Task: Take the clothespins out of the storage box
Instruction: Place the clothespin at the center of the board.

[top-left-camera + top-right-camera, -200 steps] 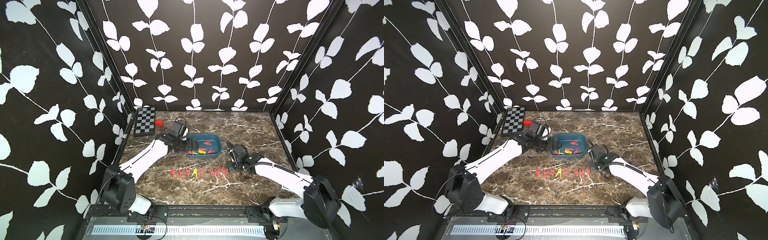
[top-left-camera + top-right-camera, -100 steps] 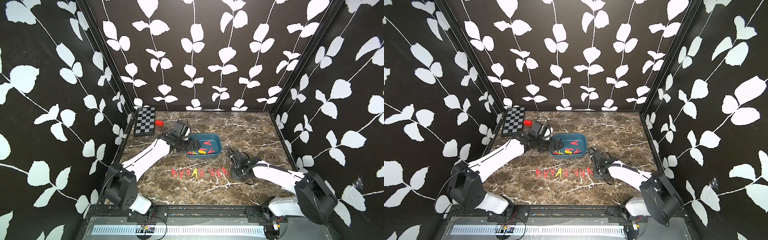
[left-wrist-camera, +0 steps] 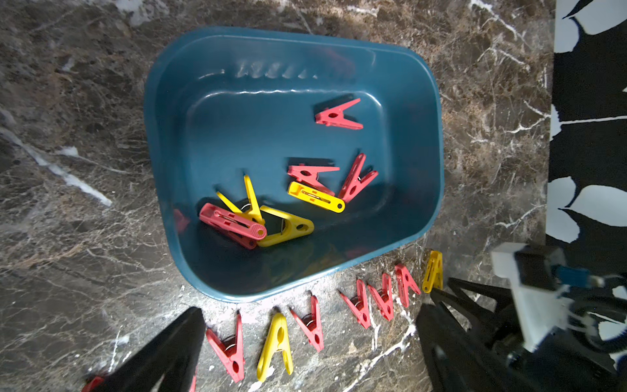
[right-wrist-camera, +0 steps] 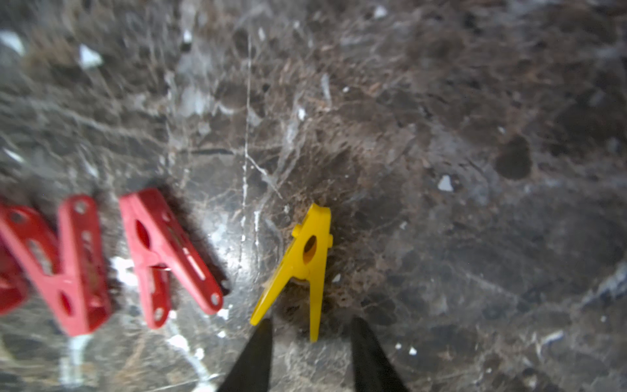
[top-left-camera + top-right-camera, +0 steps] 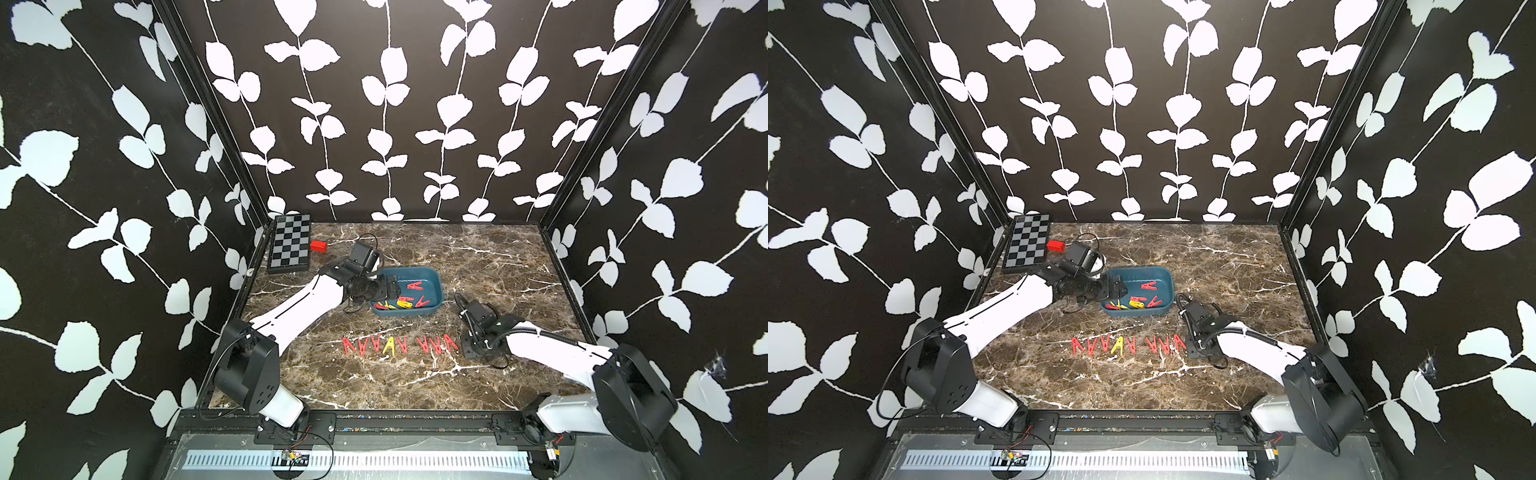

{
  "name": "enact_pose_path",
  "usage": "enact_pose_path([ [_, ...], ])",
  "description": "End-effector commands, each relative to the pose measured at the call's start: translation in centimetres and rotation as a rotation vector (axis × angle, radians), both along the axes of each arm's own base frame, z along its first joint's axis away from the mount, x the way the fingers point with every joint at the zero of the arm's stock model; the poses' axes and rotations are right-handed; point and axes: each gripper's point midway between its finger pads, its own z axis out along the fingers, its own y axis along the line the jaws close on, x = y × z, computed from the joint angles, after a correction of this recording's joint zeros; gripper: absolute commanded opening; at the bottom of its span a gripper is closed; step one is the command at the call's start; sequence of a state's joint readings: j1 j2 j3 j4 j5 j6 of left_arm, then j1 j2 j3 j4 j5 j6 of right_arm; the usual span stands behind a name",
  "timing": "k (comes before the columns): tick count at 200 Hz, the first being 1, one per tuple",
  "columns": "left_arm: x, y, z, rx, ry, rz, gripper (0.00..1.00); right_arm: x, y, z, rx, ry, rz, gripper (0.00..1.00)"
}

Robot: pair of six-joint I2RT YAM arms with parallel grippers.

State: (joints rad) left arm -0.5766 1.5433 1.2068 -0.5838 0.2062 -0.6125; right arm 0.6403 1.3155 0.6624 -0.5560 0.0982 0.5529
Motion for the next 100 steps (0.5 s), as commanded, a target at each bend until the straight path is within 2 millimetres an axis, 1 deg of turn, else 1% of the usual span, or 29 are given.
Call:
enact_pose_path([
  [1,0.7,-0.6,0.9,-0.009,-0.024,-0.007,0.99,1.4,0.4,2.8,0.026,-0.08,-0.005,0.59],
  [16,1.0,-0.8,0.7,-0.002,-0.016,-0.004,0.99,2.2,0.8,4.3,0.046,-0.124,0.007,0.73],
  [26,1.3,-1.0,0.8,-0.005,-0.015,-0.003,0.99,2.9,1.2,5.3,0.055,-0.153,0.02,0.84],
  [46,1.7,-1.2,1.1,-0.014,-0.026,0.006,0.99,4.3,1.9,7.3,0.062,-0.204,0.05,0.86],
  [50,1.8,-1.3,1.3,-0.019,-0.032,0.006,0.99,4.6,2.1,7.6,0.062,-0.211,0.056,0.9],
  [54,1.9,-1.3,1.4,-0.024,-0.038,0.006,0.99,4.8,2.3,7.9,0.064,-0.22,0.065,0.98],
  [56,1.9,-1.3,1.5,-0.026,-0.041,0.006,0.99,5.0,2.4,8.1,0.065,-0.224,0.069,0.99],
  [73,2.1,-1.5,2.3,-0.047,-0.069,0.01,0.99,6.4,3.5,9.2,0.07,-0.249,0.11,0.99],
  [100,2.3,-1.3,3.8,-0.072,-0.12,0.027,0.99,9.0,5.1,10.3,0.062,-0.274,0.148,0.99],
])
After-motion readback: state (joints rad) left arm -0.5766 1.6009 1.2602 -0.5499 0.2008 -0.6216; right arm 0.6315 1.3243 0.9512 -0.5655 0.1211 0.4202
